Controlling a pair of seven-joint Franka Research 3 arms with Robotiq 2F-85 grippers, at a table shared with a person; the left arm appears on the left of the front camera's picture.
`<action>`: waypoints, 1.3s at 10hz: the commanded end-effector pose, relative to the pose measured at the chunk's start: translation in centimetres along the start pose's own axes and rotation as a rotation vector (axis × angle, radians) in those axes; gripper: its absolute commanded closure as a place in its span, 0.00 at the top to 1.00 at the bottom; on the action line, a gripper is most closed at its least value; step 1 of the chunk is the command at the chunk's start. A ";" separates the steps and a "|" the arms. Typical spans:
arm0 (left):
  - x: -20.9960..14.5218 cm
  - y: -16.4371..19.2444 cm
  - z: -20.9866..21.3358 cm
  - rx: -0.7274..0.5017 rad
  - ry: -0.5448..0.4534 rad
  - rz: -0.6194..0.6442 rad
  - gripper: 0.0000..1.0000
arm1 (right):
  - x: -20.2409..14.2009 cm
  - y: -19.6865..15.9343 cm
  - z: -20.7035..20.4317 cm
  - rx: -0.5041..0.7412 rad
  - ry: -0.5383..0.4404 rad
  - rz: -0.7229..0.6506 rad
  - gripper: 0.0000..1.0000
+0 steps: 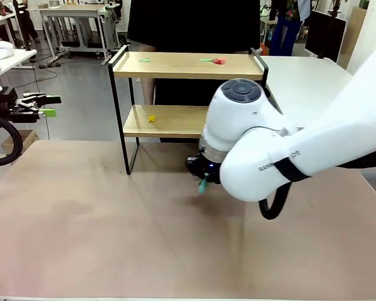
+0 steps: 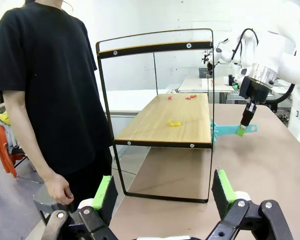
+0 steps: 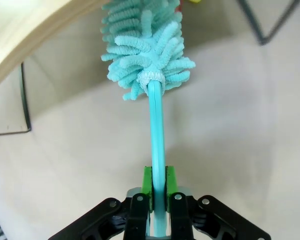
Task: Clean the shelf.
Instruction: Clean the specific section of the Shelf indicated by the human with the Duster.
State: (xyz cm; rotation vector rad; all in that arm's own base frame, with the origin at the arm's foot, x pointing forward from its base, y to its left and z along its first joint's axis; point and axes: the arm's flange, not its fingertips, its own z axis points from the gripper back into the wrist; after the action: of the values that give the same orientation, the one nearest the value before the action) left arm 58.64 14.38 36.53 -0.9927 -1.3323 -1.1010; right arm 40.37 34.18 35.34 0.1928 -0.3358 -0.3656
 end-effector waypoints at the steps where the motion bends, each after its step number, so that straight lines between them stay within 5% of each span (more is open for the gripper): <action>1: 0.2 -0.2 0.0 -0.005 0.007 -0.013 1.00 | 1.0 -3.6 1.4 -0.025 -0.002 -0.016 0.13; 6: 0.2 -0.2 0.0 -0.005 0.007 -0.013 1.00 | 1.7 -8.9 2.8 -0.193 -0.072 -0.076 0.13; 13: 0.2 -0.2 0.0 -0.005 0.007 -0.013 1.00 | 0.8 -7.6 4.1 -0.061 -0.120 0.010 0.13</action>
State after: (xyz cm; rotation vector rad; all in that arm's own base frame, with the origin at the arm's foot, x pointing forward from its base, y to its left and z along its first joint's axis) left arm 58.65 14.37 36.53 -0.9927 -1.3322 -1.1012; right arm 37.79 27.10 37.01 0.0840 -0.3958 -0.4033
